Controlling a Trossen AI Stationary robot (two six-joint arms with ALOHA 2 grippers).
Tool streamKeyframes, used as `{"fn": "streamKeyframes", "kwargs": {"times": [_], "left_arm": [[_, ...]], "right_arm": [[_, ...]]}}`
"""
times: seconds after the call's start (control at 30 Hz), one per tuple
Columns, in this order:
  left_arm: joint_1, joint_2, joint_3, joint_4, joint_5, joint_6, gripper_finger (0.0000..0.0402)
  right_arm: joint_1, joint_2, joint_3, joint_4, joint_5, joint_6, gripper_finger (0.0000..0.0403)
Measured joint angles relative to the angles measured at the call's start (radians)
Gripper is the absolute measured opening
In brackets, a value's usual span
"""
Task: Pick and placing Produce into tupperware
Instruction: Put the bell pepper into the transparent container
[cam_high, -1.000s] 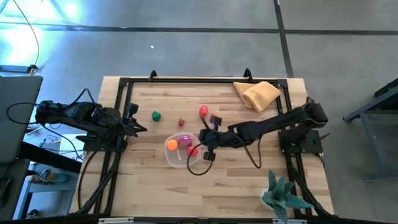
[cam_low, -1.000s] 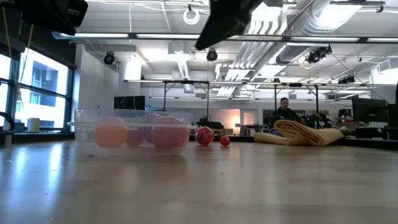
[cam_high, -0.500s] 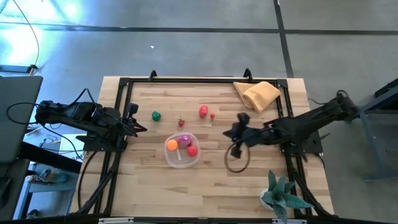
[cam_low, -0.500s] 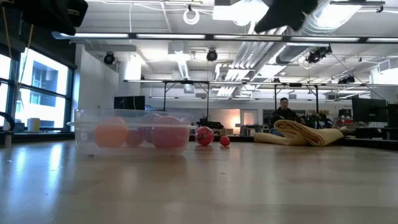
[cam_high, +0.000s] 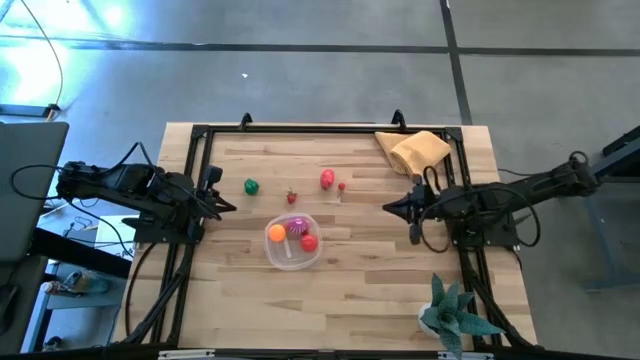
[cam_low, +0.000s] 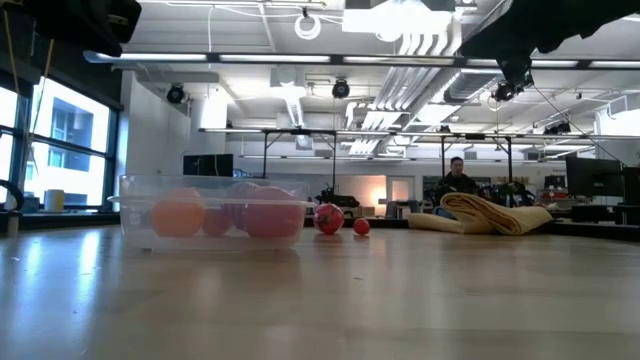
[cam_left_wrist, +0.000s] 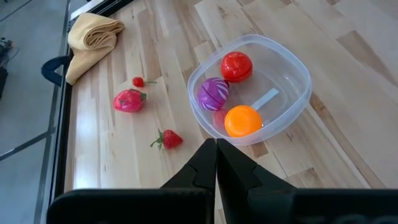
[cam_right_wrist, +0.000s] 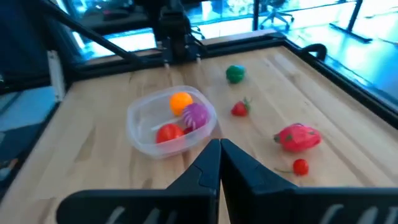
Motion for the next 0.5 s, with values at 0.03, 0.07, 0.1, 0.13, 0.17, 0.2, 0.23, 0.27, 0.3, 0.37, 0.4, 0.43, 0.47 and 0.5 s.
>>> {"fn": "streamKeyframes", "kwargs": {"times": [0.03, 0.07, 0.1, 0.13, 0.17, 0.2, 0.23, 0.27, 0.3, 0.37, 0.4, 0.43, 0.47, 0.5], "left_arm": [[0.0, 0.0, 0.0, 0.003, 0.0, 0.001, 0.0003], [0.0, 0.0, 0.0, 0.01, -0.009, 0.01, 0.0003], [0.0, 0.0, 0.0, 0.018, -0.028, 0.034, 0.0003], [0.0, 0.0, 0.0, 0.026, -0.057, 0.073, 0.0003], [0.0, 0.0, 0.0, 0.033, -0.09, 0.116, 0.0003], [0.0, 0.0, 0.0, 0.043, -0.119, 0.156, 0.0003], [0.0, 0.0, 0.0, 0.058, -0.14, 0.189, 0.0003], [0.0, 0.0, 0.0, 0.071, -0.151, 0.21, 0.0003], [0.0, 0.0, 0.0, 0.083, -0.155, 0.224, 0.0003], [0.0, 0.0, 0.0, 0.124, -0.156, 0.238, 0.0003], [0.0, 0.0, 0.0, 0.15, -0.156, 0.238, 0.0003], [0.0, 0.0, 0.0, 0.176, -0.156, 0.249, 0.0003], [0.0, 0.0, 0.0, 0.204, -0.156, 0.277, 0.0003], [0.0, 0.0, 0.0, 0.235, -0.156, 0.306, 0.0003]], "right_arm": [[-0.017, -0.013, 0.0, -0.004, -0.023, -0.003, 0.0], [-0.034, -0.022, 0.002, -0.011, -0.039, -0.013, 0.0], [-0.052, -0.027, 0.008, -0.014, -0.063, -0.031, 0.0], [-0.068, -0.028, 0.017, -0.013, -0.087, -0.052, 0.0], [-0.08, -0.028, 0.024, -0.008, -0.11, -0.074, 0.0], [-0.093, -0.028, 0.03, -0.008, -0.127, -0.099, 0.0], [-0.102, -0.028, 0.033, -0.009, -0.135, -0.126, 0.0], [-0.111, -0.026, 0.034, -0.009, -0.138, -0.152, 0.0], [-0.119, -0.026, 0.035, -0.008, -0.135, -0.175, 0.0], [-0.133, -0.026, 0.035, -0.006, -0.118, -0.209, 0.0], [-0.137, -0.026, 0.035, -0.006, -0.104, -0.226, 0.0], [-0.141, -0.026, 0.035, -0.006, -0.092, -0.234, 0.0], [-0.145, -0.026, 0.035, -0.007, -0.077, -0.236, 0.0], [-0.147, -0.026, 0.035, -0.009, -0.066, -0.236, 0.0]]}}
